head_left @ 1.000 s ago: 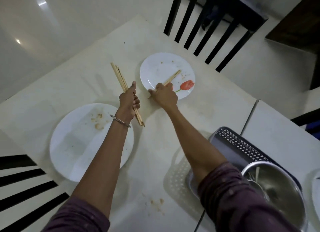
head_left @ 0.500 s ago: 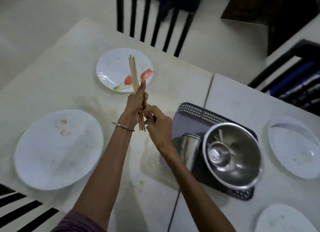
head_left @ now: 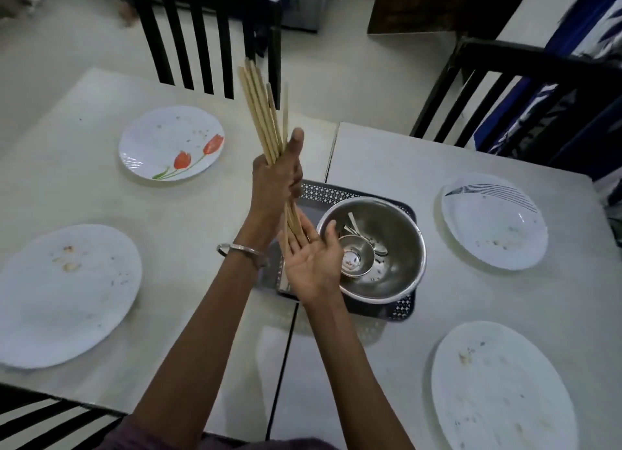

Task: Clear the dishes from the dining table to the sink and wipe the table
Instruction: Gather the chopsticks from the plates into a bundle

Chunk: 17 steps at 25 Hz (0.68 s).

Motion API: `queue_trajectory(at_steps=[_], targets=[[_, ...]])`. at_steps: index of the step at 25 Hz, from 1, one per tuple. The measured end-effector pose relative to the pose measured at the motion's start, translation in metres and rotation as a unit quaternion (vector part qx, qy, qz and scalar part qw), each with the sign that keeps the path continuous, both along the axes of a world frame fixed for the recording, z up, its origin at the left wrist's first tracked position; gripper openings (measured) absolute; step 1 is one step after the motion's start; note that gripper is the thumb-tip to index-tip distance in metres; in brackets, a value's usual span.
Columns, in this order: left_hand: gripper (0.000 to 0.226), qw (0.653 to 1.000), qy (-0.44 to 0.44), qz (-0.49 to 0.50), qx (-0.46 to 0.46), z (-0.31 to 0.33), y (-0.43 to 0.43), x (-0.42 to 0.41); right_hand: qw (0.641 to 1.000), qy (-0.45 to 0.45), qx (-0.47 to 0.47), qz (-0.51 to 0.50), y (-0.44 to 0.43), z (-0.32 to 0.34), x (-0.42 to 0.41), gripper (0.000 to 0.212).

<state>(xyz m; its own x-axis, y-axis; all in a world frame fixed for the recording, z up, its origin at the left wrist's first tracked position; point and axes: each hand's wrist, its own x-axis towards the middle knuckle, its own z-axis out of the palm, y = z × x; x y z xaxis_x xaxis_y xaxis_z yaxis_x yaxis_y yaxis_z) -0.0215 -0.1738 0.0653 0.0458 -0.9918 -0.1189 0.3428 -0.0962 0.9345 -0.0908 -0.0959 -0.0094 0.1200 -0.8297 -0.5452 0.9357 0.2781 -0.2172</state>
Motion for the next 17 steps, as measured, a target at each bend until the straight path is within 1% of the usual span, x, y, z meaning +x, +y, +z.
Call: queue_trajectory(at_steps=[2, 4, 6, 8, 10, 13, 14, 15, 17], targets=[[0.047, 0.999, 0.037, -0.003, 0.027, -0.009, 0.015, -0.01, 0.999, -0.044, -0.014, -0.009, -0.002, 0.003, -0.003, 0.062], [0.044, 0.999, 0.04, 0.006, 0.034, -0.017, 0.028, -0.015, 0.996, -0.073, -0.033, -0.024, 0.0, 0.002, -0.006, 0.062], [0.041, 0.998, 0.048, 0.021, 0.024, -0.021, 0.035, -0.019, 0.995, -0.09, -0.036, -0.033, 0.005, -0.001, -0.01, 0.059], [0.039, 0.997, 0.067, 0.031, -0.001, -0.021, 0.038, -0.023, 0.994, -0.101, -0.024, -0.034, 0.009, -0.002, -0.012, 0.055], [0.038, 0.996, 0.066, 0.059, -0.03, -0.019, 0.04, -0.027, 0.993, -0.112, -0.011, -0.033, 0.014, -0.001, -0.014, 0.05], [0.04, 0.991, 0.056, 0.114, -0.049, -0.021, 0.051, -0.034, 0.995, -0.098, 0.001, -0.023, 0.015, 0.001, -0.012, 0.046], [0.041, 0.99, 0.054, 0.119, -0.049, -0.021, 0.056, -0.035, 0.996, -0.089, 0.015, -0.022, 0.015, 0.001, -0.011, 0.046], [0.04, 0.991, 0.053, 0.108, -0.052, -0.022, 0.058, -0.035, 0.996, -0.078, 0.033, -0.024, 0.012, 0.002, -0.011, 0.045], [0.033, 0.994, 0.059, 0.051, -0.072, -0.019, 0.059, -0.032, 0.996, -0.06, 0.064, -0.034, 0.009, 0.002, -0.012, 0.041]])
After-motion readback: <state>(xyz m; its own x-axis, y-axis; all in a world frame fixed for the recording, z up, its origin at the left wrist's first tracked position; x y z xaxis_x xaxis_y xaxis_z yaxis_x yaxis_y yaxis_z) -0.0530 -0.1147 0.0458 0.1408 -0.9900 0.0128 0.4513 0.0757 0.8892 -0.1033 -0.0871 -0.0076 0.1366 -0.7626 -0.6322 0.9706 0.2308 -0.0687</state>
